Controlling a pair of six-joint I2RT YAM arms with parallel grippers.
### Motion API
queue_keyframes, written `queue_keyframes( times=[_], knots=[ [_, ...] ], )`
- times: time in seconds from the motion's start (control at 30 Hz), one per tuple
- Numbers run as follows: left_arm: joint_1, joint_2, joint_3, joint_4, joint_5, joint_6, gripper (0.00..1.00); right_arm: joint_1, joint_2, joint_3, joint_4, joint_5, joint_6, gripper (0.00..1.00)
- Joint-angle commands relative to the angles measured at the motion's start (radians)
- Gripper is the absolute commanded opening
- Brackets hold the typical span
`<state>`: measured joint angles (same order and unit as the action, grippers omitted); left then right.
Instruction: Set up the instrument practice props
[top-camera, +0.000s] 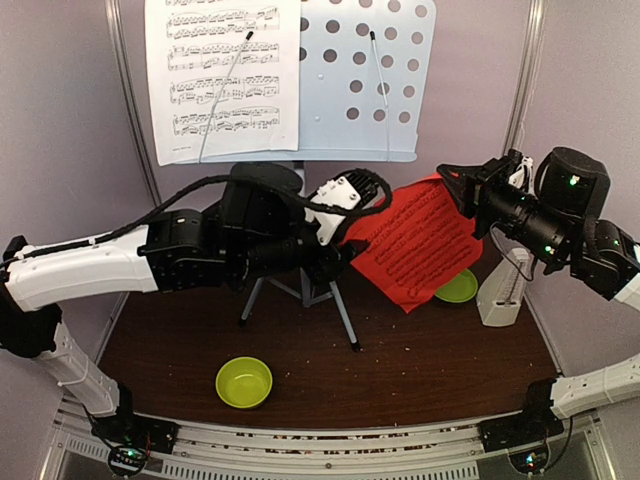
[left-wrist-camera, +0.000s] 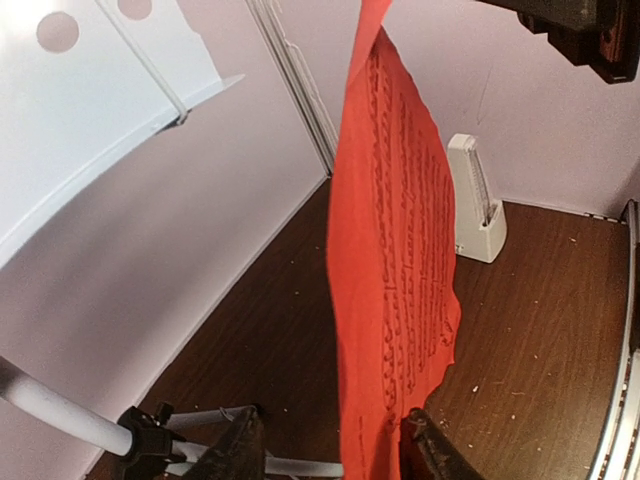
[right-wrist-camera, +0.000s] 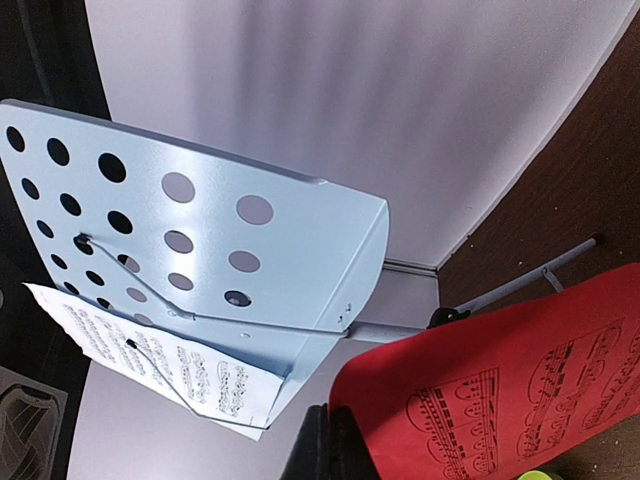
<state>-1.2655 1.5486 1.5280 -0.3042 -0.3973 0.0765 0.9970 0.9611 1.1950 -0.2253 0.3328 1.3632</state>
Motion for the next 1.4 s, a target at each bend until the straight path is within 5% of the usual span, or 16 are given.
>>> queue_keyframes(
  times=[0.0, 0.2, 0.27, 0.33, 0.43, 0.53, 0.73, 0.93, 1.13, 1.37],
  knots=[
    [0.016, -0.010, 0.028, 0.090, -0.015, 0.015, 0.41, -0.003, 0.008, 0.027, 0.055, -0.032, 0.008, 0.00],
    [0.023, -0.039, 0.017, 0.090, 0.001, 0.008, 0.00, -0.002, -0.002, -0.020, 0.110, -0.052, 0.005, 0.00],
    [0.023, -0.059, 0.011, 0.080, 0.017, -0.002, 0.00, -0.004, -0.005, -0.029, 0.110, -0.051, -0.015, 0.01],
    [0.025, -0.088, 0.000, 0.063, 0.036, -0.007, 0.00, -0.010, -0.013, -0.028, 0.108, -0.055, -0.073, 0.21],
    [0.025, -0.139, -0.012, 0.007, 0.046, -0.018, 0.00, -0.026, -0.037, -0.023, 0.093, -0.091, -0.249, 0.65],
    [0.026, -0.188, -0.019, -0.066, 0.080, -0.018, 0.00, -0.032, -0.078, -0.037, 0.063, -0.111, -0.443, 0.83],
    [0.029, -0.260, -0.026, -0.194, 0.224, -0.029, 0.00, -0.033, -0.184, -0.127, 0.051, -0.224, -0.888, 0.89],
    [0.032, -0.276, 0.006, -0.307, 0.336, -0.050, 0.00, -0.032, -0.189, -0.096, -0.158, -0.421, -1.237, 0.86],
    [0.034, -0.237, 0.046, -0.380, 0.413, -0.072, 0.00, -0.029, -0.198, -0.122, -0.198, -0.645, -1.311, 0.84],
    [0.074, -0.209, 0.036, -0.415, 0.497, -0.137, 0.00, -0.023, -0.266, -0.182, -0.215, -0.659, -1.318, 0.84]
  ],
)
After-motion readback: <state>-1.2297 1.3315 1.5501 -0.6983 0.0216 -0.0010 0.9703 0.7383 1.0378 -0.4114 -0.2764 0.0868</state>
